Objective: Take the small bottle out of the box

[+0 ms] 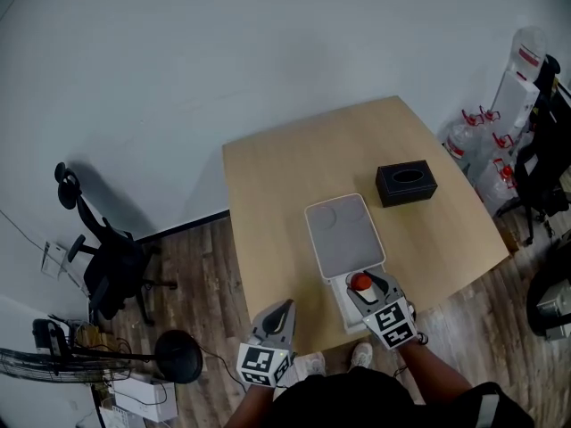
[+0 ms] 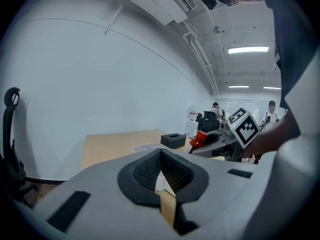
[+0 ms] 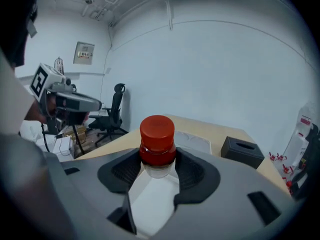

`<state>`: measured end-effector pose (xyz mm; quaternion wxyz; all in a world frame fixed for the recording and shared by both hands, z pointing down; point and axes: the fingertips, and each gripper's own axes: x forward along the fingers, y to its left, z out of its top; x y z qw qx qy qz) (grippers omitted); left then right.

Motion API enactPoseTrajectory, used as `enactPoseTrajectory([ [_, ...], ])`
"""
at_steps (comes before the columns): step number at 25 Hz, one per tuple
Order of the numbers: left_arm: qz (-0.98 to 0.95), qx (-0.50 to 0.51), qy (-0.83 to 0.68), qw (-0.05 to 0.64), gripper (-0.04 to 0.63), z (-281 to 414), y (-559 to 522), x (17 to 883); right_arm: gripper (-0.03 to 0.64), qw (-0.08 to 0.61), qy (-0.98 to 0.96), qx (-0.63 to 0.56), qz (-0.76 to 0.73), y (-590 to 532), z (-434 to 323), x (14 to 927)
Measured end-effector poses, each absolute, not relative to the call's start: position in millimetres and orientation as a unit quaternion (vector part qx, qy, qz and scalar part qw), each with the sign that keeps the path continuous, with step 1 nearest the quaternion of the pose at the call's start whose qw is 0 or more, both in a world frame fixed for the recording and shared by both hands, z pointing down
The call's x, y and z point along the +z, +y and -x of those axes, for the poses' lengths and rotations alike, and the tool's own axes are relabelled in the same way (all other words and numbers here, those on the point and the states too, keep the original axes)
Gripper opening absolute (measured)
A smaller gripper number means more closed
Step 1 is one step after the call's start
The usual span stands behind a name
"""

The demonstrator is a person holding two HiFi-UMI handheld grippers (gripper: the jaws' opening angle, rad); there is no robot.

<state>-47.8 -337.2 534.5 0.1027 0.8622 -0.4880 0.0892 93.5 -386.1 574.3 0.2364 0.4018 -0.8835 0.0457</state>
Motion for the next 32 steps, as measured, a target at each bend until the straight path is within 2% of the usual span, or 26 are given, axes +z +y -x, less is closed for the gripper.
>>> enactPoseTrajectory([
  [6,-0.864,0.083,-0.487,0.099,0.012,45,-339,529,0.229,0.144,-0.889,0.016,-0.435,-378,-96,509],
  [14,-0.868,0.074,-0.482,0.09,0.012,42,-344,520,0.227,0.064,-0.882,-0.023,-0.466,-370,-102,452],
  [18,-0.864,0.057,-0.491,0.092,0.012,45,-348,512,0.228,0.077,-0.872,-0.021,-0.483,-371,-109,441],
  [22,-0.867,0.056,-0.487,0.087,0.012,43,-349,507,0.227,0.05,-0.871,-0.023,-0.488,-373,-114,440],
  [28,-0.867,0.047,-0.488,0.087,0.012,43,-353,502,0.227,0.066,-0.861,-0.035,-0.503,-375,-122,433],
  [32,-0.87,0.044,-0.485,0.081,0.012,39,-354,497,0.227,0.049,-0.86,-0.04,-0.506,-373,-125,434],
])
